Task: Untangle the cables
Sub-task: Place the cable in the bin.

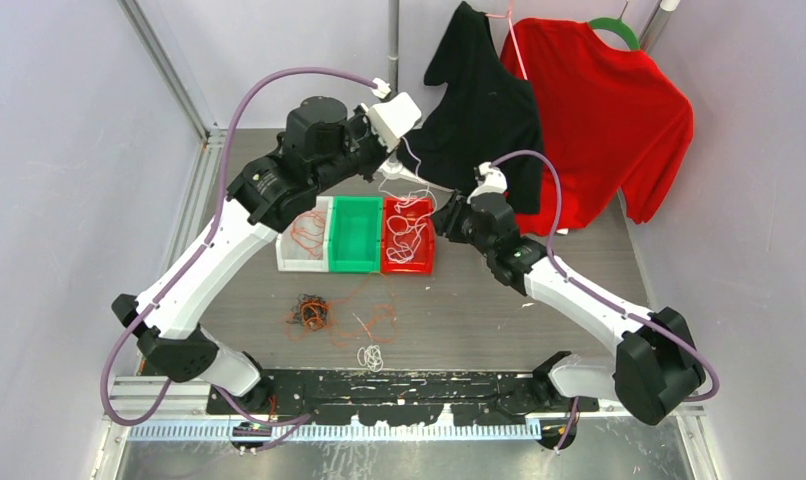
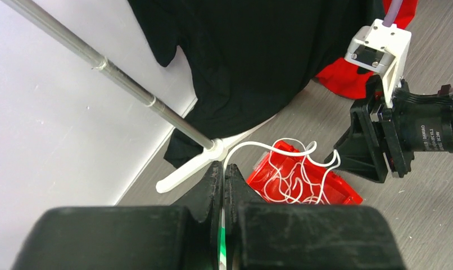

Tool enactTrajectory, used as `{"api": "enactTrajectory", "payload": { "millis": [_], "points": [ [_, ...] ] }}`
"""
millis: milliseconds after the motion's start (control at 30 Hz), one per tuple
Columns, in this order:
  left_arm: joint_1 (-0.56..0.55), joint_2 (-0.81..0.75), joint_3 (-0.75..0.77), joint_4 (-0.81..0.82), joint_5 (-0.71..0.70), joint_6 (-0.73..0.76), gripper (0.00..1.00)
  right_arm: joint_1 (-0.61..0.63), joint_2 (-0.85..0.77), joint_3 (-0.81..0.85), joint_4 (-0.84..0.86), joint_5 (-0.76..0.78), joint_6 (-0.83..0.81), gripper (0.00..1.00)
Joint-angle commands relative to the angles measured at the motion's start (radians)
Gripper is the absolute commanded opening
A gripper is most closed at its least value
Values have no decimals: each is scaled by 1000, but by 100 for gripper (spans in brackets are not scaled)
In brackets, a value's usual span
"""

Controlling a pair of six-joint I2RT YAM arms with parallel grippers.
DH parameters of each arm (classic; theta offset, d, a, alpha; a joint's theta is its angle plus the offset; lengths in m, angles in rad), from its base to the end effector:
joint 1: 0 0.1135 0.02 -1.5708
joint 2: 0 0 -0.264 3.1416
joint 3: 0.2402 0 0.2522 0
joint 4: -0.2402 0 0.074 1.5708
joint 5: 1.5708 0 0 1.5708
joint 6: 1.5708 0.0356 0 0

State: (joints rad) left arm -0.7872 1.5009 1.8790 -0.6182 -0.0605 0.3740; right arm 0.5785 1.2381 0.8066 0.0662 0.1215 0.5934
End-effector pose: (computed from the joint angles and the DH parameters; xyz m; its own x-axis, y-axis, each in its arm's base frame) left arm 0.2228 -0.2205 0.4970 0.0869 0.4294 -0.8989 0.6809 0.6330 0.3682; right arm 0.2397 0.1514 0.2760 -0.4985 0.3374 -0.7986 -0.2041 0.8496 0.4864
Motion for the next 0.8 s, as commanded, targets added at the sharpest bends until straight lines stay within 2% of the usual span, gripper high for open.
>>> {"api": "enactTrajectory", "payload": {
  "millis": [0,133,367,767],
  "points": [
    [-5,-51,-8,-19,-17,-22,0,-30,-21,-38,-5,59,62,40],
    [-8,-52,-54,-31,-11,-40,0,-60,-5,-46,35,72,102,40],
    [-8,7,-123,-6,-4,-65,0,-99,63,42,41,21,125,37],
    [-6,239,-88,20,-29,-67,0,-146,-26,10,14,66,107,34]
  ]
}}
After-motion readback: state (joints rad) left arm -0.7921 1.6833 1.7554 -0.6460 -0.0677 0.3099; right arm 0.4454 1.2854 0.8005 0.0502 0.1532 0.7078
